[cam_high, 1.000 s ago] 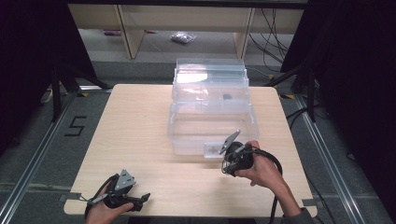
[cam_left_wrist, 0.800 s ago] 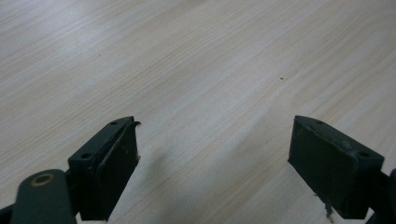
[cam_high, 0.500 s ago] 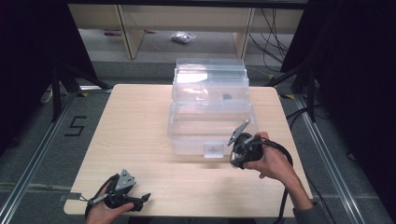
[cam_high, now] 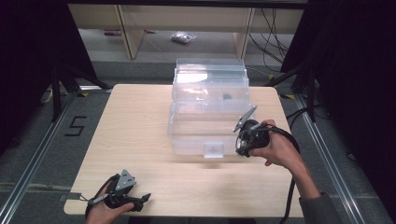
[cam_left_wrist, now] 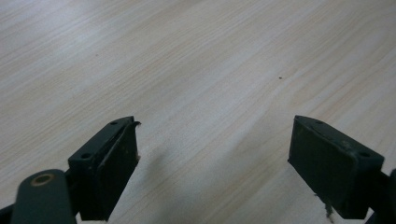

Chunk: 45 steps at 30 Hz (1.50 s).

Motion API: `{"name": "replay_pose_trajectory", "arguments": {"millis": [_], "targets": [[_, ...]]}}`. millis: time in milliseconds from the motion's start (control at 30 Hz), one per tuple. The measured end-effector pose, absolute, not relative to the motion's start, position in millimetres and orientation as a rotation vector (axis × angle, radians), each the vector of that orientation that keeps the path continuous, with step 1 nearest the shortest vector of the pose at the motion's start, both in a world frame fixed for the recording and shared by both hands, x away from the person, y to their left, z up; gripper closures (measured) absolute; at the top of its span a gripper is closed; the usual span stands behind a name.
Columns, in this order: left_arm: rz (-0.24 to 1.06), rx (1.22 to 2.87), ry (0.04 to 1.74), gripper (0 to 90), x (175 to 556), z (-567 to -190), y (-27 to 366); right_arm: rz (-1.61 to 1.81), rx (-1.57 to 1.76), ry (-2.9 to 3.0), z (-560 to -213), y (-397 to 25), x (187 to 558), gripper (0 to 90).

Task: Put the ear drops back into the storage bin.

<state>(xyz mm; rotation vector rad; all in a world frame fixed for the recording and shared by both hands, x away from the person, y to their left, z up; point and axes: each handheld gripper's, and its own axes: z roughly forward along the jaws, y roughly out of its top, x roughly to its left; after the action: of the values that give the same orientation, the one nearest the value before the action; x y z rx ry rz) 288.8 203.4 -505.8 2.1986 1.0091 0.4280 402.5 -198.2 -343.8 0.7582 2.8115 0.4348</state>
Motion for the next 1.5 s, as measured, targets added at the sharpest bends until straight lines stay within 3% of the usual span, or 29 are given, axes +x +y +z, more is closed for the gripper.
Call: {"name": "replay_pose_trajectory", "arguments": {"millis": [533,700,767,1500], "targets": [[0.419,2.248,0.98,15.1,290,-504,206,0.442,0.86,2.782,-319,-207,442,60.1],[0.411,2.189,1.009,15.1,289,-506,203,0.427,0.899,2.772,-319,-208,457,60.1],[0.421,2.254,0.983,15.1,290,-504,206,0.418,0.918,2.767,-322,-210,463,60.1],[0.412,2.247,0.975,15.1,291,-504,206,0.323,1.063,2.772,-368,-217,504,60.1]]}}
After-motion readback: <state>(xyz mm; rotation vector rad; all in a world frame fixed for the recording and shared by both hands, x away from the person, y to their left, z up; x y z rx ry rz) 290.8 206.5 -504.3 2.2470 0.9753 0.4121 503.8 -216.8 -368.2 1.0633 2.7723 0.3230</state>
